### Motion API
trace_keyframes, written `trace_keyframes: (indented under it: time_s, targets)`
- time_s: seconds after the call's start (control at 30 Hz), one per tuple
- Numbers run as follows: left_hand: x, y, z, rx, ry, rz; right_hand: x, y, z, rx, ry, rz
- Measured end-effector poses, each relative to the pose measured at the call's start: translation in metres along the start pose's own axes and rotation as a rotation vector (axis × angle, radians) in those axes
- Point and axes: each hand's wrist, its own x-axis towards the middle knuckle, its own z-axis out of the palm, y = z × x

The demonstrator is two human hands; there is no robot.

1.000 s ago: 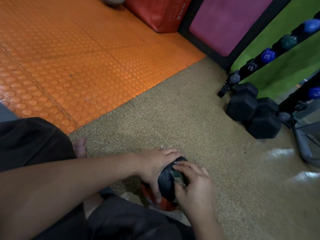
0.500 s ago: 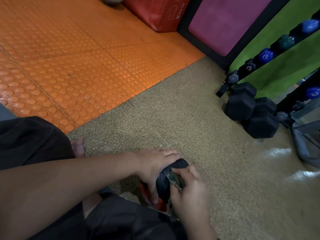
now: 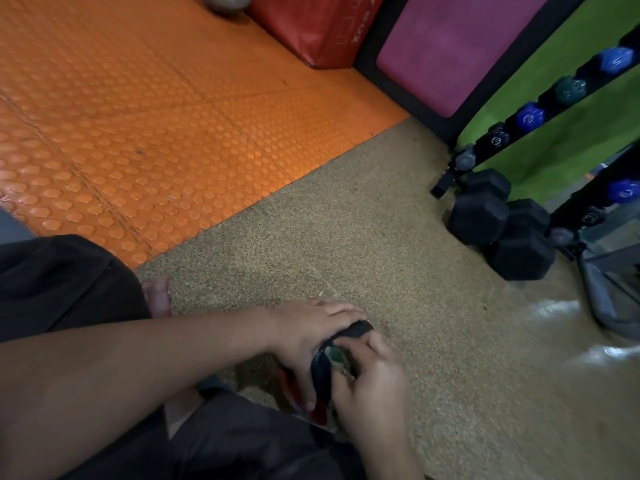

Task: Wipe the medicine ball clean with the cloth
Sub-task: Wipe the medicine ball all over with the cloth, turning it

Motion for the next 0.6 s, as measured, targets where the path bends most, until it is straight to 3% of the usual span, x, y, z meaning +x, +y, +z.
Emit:
trace_keyframes:
  time_s: [0.23,0.4,0.47,0.6]
  targets:
    - [0.006,0.004,0.003,0.001,0.004,-0.031,0.026,0.05,0.0,0.07,0.177,0.337]
    - [-0.001,0.001,-0.001,0.006,0.009,0.016,-0.004,0.009,0.0,0.051,0.043,0.002]
    - [-0.001,0.002,0.0,0.014,0.008,0.009,-0.004,0.014,-0.001,0.06,0.024,-0.026]
    - [0.004,0.007,0.003,0.035,0.02,-0.005,0.023,0.055,-0.004,0.069,0.148,0.284]
